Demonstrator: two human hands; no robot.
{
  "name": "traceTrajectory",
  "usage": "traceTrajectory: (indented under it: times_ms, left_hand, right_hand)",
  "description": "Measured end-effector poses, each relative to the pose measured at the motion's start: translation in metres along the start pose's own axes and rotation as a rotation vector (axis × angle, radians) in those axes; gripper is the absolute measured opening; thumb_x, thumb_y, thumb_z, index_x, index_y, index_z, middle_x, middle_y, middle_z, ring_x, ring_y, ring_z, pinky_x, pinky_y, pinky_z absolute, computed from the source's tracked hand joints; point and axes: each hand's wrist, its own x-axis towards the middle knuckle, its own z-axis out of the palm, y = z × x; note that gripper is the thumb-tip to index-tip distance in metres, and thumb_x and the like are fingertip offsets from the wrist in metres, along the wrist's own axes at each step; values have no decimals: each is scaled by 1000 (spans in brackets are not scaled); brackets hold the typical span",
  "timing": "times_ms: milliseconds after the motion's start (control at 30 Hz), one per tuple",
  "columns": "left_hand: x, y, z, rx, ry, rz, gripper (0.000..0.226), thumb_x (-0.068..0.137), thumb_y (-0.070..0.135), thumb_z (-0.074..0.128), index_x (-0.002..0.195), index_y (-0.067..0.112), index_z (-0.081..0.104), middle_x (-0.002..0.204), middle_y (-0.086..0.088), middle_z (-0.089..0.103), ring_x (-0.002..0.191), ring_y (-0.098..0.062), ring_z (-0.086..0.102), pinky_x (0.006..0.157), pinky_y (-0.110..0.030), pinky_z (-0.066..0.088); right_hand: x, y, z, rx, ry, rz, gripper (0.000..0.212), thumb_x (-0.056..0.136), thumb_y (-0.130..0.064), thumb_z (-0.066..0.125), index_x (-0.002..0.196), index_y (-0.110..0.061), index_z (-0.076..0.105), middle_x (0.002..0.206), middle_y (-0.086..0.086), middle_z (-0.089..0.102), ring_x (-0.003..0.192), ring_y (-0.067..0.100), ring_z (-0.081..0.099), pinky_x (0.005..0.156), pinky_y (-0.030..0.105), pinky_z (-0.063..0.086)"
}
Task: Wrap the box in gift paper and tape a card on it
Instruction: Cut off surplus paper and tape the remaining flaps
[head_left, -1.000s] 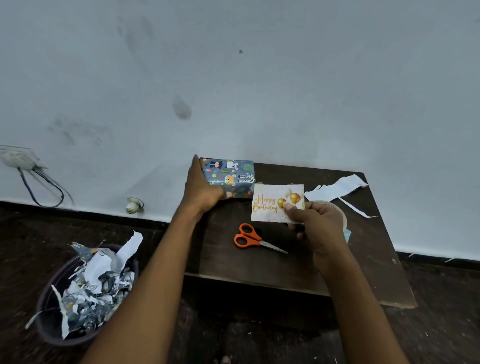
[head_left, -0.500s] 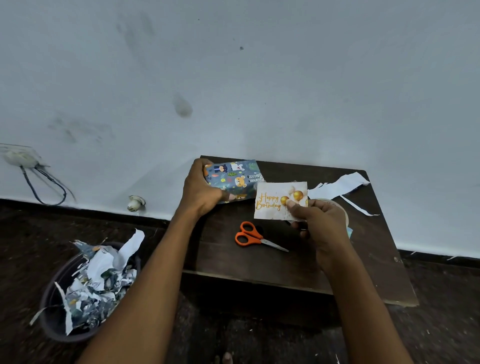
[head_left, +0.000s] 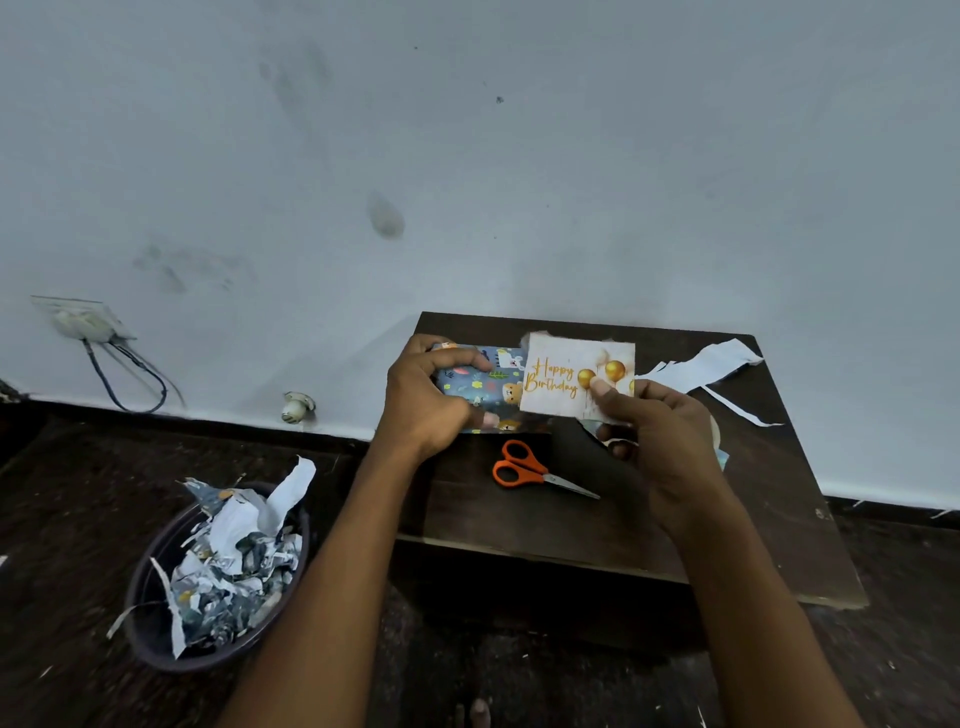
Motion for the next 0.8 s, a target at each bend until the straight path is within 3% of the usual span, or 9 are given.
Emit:
traceTrajectory:
  times_ms: [133, 300, 367, 433, 567, 700, 800]
  left_hand:
    - [-10, 6, -2, -33, 72, 15, 64, 35, -14, 92, 78, 28, 69, 115, 0, 55, 102, -12, 63, 76, -19, 56]
    - [-44, 10, 1, -83, 9, 28, 92, 43, -12, 93, 108, 44, 59, 127, 5, 54, 110, -14, 66, 74, -34, 63]
    - [-53, 14, 11, -83, 27, 42, 99, 49, -10, 93, 119, 46, 52, 131, 2, 55, 112, -14, 65, 76, -28, 62]
    - [-56, 20, 20, -61, 65, 83, 95, 55, -6, 94, 127, 37, 50, 133, 0, 53, 117, -14, 62, 80, -23, 60]
    - [-57, 28, 30, 16, 17, 163, 98, 53, -6, 94, 138, 20, 51, 136, 0, 46, 124, -14, 55, 91, -27, 58]
    - [-58, 33, 36, 62, -20, 267, 91, 54, -5, 94, 133, 19, 58, 131, -1, 44, 119, 7, 51, 79, -8, 52]
    - [-57, 34, 39, 69, -18, 282, 87, 53, -5, 95, 129, 20, 60, 128, 0, 44, 115, 17, 47, 74, -4, 49]
  right_hand:
    - [-2, -2, 1, 88, -37, -18, 14, 86, -16, 80, 77, -16, 69, 77, 2, 75, 55, 11, 61, 48, 20, 44]
    - [-9, 0, -3, 64, -63, -57, 18, 84, -13, 81, 75, -18, 67, 72, -1, 74, 55, 12, 60, 49, 21, 42]
    - [-13, 3, -5, 29, -69, -73, 13, 83, -13, 82, 82, -16, 69, 76, 0, 76, 57, 13, 60, 50, 22, 43]
    - [-18, 5, -7, 0, -51, -116, 18, 80, -13, 84, 91, -14, 69, 79, 2, 75, 57, 14, 59, 47, 21, 43]
    - [-24, 10, -16, -77, -23, -249, 26, 78, -11, 86, 98, -6, 69, 75, 8, 72, 53, 8, 60, 45, 17, 43]
    - [-19, 14, -26, -185, 4, -326, 30, 73, -19, 91, 94, -10, 72, 77, 7, 76, 64, 10, 67, 53, 22, 48]
    - [-15, 17, -31, -255, 30, -348, 36, 70, -26, 94, 96, -13, 73, 82, 8, 77, 78, 23, 75, 64, 37, 57]
